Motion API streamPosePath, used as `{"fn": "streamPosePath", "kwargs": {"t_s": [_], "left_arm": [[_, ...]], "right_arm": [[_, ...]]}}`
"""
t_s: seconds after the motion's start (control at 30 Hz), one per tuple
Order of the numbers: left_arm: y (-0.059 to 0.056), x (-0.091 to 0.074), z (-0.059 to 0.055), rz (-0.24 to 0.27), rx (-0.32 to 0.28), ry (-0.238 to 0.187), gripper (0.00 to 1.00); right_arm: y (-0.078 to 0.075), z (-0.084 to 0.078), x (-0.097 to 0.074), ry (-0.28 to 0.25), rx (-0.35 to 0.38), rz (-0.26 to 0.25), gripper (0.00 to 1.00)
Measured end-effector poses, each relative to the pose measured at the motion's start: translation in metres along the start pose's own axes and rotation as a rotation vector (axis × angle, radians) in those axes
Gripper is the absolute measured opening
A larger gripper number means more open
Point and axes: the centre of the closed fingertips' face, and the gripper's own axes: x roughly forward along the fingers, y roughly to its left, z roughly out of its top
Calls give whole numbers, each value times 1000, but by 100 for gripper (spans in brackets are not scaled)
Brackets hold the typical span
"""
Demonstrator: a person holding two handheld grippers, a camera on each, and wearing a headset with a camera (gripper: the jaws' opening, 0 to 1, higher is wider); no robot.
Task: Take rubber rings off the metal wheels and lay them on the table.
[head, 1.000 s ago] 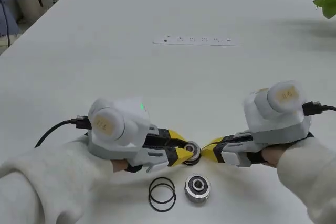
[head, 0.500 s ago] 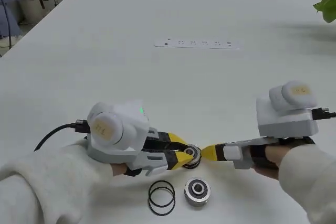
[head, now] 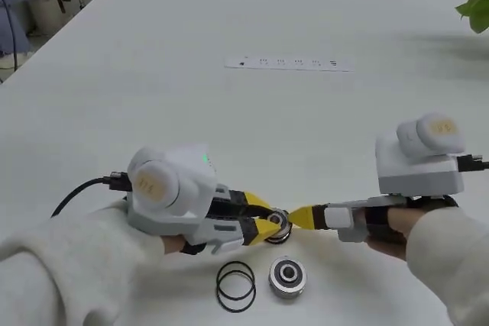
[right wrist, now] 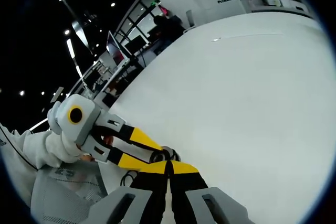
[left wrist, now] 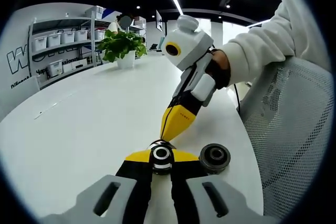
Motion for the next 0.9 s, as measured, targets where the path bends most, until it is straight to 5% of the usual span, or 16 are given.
{"fn": "streamPosePath", "kwargs": {"t_s": [0.43, 0.5, 0.6, 0.7, 0.9], "left_arm": [[0, 1, 0, 1, -2, -4, 7], [0, 1, 0, 2, -3, -3, 7], [0, 1, 0, 4, -6, -4, 7], [0, 1, 0, 8, -7, -2, 7], [-1, 1, 1, 7, -7, 18, 8]], "right_arm": [[12, 1, 0, 5, -34, 23, 0], [7, -1, 2, 21, -96, -6, 0], [18, 1, 3, 15, -87, 33, 0], [17, 0, 4, 22, -131, 3, 0], [11, -1, 0, 18, -100, -19, 0]]}}
